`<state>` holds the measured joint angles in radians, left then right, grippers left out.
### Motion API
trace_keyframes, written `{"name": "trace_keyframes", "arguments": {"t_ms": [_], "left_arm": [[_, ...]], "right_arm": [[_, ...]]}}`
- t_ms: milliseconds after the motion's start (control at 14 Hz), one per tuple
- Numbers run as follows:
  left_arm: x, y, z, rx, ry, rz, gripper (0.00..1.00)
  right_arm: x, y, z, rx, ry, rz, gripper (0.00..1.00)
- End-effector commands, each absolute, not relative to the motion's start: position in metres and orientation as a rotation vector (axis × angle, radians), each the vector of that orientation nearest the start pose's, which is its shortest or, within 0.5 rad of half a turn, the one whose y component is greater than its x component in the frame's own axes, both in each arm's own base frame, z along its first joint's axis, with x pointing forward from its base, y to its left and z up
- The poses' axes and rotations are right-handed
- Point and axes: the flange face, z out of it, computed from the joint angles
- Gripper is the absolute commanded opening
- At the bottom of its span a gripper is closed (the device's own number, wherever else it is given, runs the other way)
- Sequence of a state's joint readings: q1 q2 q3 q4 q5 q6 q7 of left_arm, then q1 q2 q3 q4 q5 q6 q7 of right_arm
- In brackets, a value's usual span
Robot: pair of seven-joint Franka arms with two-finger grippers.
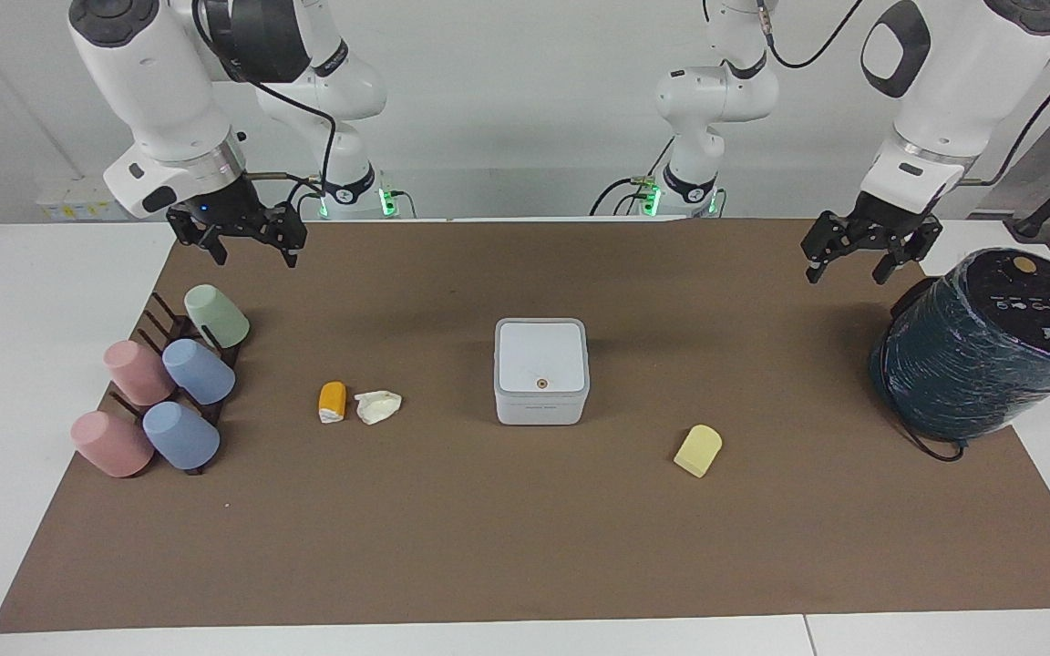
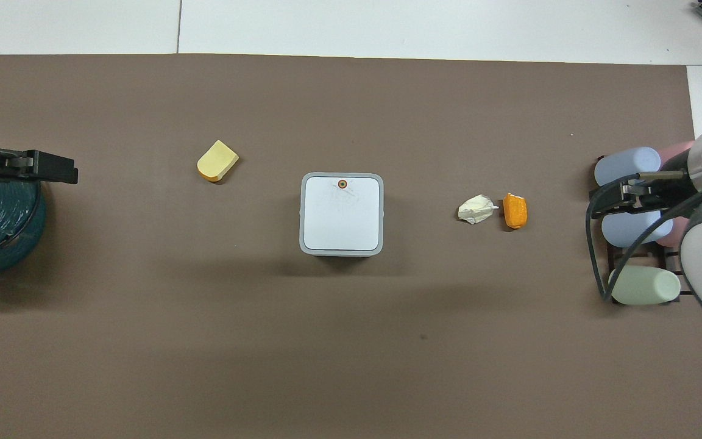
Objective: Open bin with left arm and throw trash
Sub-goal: 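Reach the left gripper to the lid of the white bin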
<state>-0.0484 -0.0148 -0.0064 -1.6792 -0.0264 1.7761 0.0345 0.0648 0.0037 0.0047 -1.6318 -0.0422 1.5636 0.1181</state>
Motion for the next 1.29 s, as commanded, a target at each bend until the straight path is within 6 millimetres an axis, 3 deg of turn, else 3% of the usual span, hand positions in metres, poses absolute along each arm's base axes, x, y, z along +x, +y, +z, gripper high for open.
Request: {"name": "trace_keyframes", "arguments": {"t_ms": [0, 357, 643, 786, 1071, 1214], "left_arm": [[0.557, -0.037, 0.599, -3.139, 0.169, -0.203, 1.0], [0.554, -0.042, 0.598, -3.141, 0.177, -0.167, 1.0], [0.542, -0.088, 0.595, -3.148, 0.17, -0.093, 1.0], [0.54, -0.117, 0.588, -3.155, 0.122, -0.072, 0.76], [0.534, -0.177, 0.565, -3.172, 0.05, -0.051, 0.15], [0.537, -0.211, 0.547, -3.193, 0.022, -0.081, 0.01]], "right_arm": [[0.547, 0.035, 0.596, -3.195, 0.107, 0.077, 1.0], [0.553, 0.037, 0.596, -3.186, 0.103, 0.012, 1.0], [0.549, 0.04, 0.59, -3.166, 0.104, 0.044, 1.0], [0.549, 0.04, 0.591, -3.166, 0.095, 0.037, 1.0], [0.55, 0.039, 0.592, -3.165, 0.09, 0.03, 1.0], [0.55, 0.039, 0.591, -3.166, 0.09, 0.032, 1.0]]}}
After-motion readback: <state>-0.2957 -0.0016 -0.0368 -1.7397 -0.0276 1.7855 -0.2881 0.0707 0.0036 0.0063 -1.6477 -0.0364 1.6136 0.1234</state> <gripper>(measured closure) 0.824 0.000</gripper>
